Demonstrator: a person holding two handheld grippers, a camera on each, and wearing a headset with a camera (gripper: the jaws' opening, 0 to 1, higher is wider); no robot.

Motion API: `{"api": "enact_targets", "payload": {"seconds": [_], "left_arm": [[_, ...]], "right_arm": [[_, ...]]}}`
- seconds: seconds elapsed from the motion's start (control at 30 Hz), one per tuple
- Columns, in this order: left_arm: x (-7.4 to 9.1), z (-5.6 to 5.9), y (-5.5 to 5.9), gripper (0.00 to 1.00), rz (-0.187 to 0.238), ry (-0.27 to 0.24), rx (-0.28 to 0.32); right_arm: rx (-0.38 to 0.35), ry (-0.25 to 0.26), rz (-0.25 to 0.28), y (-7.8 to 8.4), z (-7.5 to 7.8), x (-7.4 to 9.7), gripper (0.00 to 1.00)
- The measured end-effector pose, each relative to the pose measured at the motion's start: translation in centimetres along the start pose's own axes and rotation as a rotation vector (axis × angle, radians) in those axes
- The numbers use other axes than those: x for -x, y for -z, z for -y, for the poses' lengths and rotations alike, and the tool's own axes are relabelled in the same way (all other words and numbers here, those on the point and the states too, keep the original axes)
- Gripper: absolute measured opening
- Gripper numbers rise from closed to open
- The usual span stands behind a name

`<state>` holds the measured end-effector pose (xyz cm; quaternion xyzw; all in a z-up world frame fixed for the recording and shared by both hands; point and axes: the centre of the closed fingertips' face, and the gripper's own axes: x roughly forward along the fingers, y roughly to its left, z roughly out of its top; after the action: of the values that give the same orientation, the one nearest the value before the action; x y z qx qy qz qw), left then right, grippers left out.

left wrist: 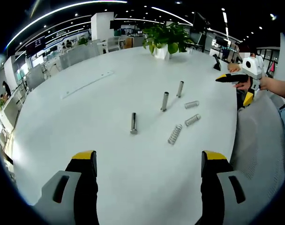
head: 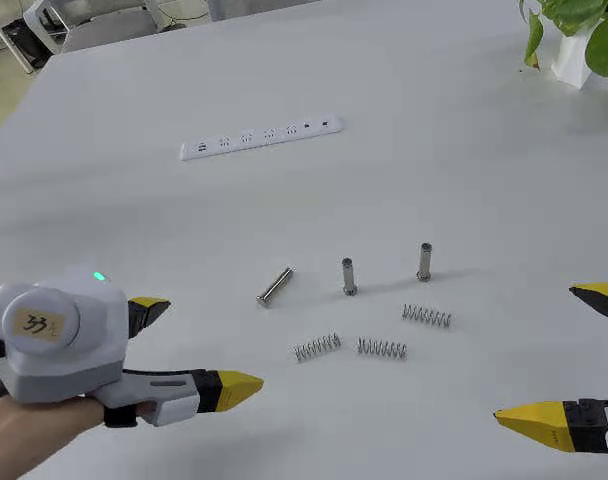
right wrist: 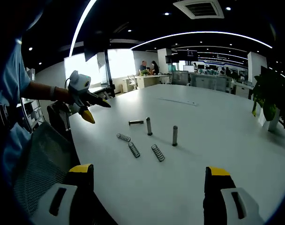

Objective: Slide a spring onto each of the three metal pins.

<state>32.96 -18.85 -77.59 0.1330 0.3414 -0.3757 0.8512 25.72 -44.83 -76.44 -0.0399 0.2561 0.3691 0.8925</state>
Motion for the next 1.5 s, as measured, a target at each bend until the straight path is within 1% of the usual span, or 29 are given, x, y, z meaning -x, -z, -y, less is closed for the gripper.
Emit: {"api": "enact_targets", "payload": {"seconds": [0.03,0.1,0.2,0.3,0.43,0.6,0.7,0.77,0.8,0.9,0.97,1.03,1.1,1.17,1.2,1.27,1.37,1.43,1.5], "left_arm": [[-0.3,-0.1,-0.1,0.90,-0.011,0.009,-0.021],[-0.6,-0.2,-0.5,0.89,-0.016,0.023,-0.042],[-1.4,-0.8,-1.0,0.88,-0.027,0.024,-0.062],[-1.9,-0.8,-1.6,0.85,-0.039,0.029,-0.073],[-2.7,-1.0,-2.2,0.84,-0.055,0.032,-0.093],[-3.7,-1.5,-3.3,0.74,-0.061,0.027,-0.098],[-4.3,-1.7,-3.9,0.69,-0.066,0.029,-0.081],[-4.7,-1.9,-4.0,0.65,-0.075,0.031,-0.083],[-4.9,-2.0,-3.9,0.65,-0.086,0.030,-0.076],[-5.5,-2.1,-4.0,0.62,-0.110,0.033,-0.098],[-5.9,-2.1,-4.1,0.57,-0.117,0.037,-0.097],[-6.3,-2.1,-4.2,0.55,-0.127,0.035,-0.096],[-6.7,-2.2,-4.3,0.50,-0.134,0.033,-0.105],[-7.1,-2.3,-4.5,0.45,-0.143,0.027,-0.095],[-7.3,-2.3,-4.7,0.43,-0.145,0.027,-0.093],[-7.6,-2.4,-4.7,0.40,-0.162,0.016,-0.098],[-8.4,-2.5,-4.9,0.37,-0.173,0.016,-0.097],[-8.7,-2.3,-4.8,0.35,-0.190,0.032,-0.082],[-9.1,-2.4,-4.6,0.31,-0.213,0.028,-0.097]], "right_arm": [[-0.003,0.000,0.002,0.0,0.0,0.0,0.98],[-0.004,0.001,0.004,0.0,0.1,0.0,0.98],[-0.005,-0.001,-0.001,0.2,0.2,0.0,0.98],[0.002,0.000,-0.011,0.5,0.2,0.1,0.98],[-0.005,-0.001,-0.011,0.6,0.2,0.1,0.97],[-0.006,0.002,-0.013,0.7,0.3,0.2,0.97],[-0.005,0.005,-0.012,0.6,0.5,0.3,0.97],[-0.008,0.008,-0.010,0.6,0.6,0.3,0.97],[-0.010,0.008,-0.010,0.6,0.6,0.4,0.97],[-0.012,0.012,-0.012,0.7,0.7,0.4,0.97],[-0.018,0.015,-0.011,0.8,0.8,0.5,0.97],[-0.022,0.018,-0.012,1.0,0.8,0.6,0.97],[-0.026,0.020,-0.012,1.1,0.8,0.6,0.97],[-0.030,0.022,-0.013,1.2,0.9,0.7,0.97],[-0.031,0.024,-0.014,1.2,0.9,0.8,0.97],[-0.031,0.027,-0.013,1.3,0.9,0.9,0.97],[-0.036,0.035,-0.006,1.3,1.1,1.1,0.97],[-0.038,0.038,-0.005,1.3,1.2,1.1,0.96],[-0.039,0.040,-0.002,1.3,1.2,1.2,0.96]]}}
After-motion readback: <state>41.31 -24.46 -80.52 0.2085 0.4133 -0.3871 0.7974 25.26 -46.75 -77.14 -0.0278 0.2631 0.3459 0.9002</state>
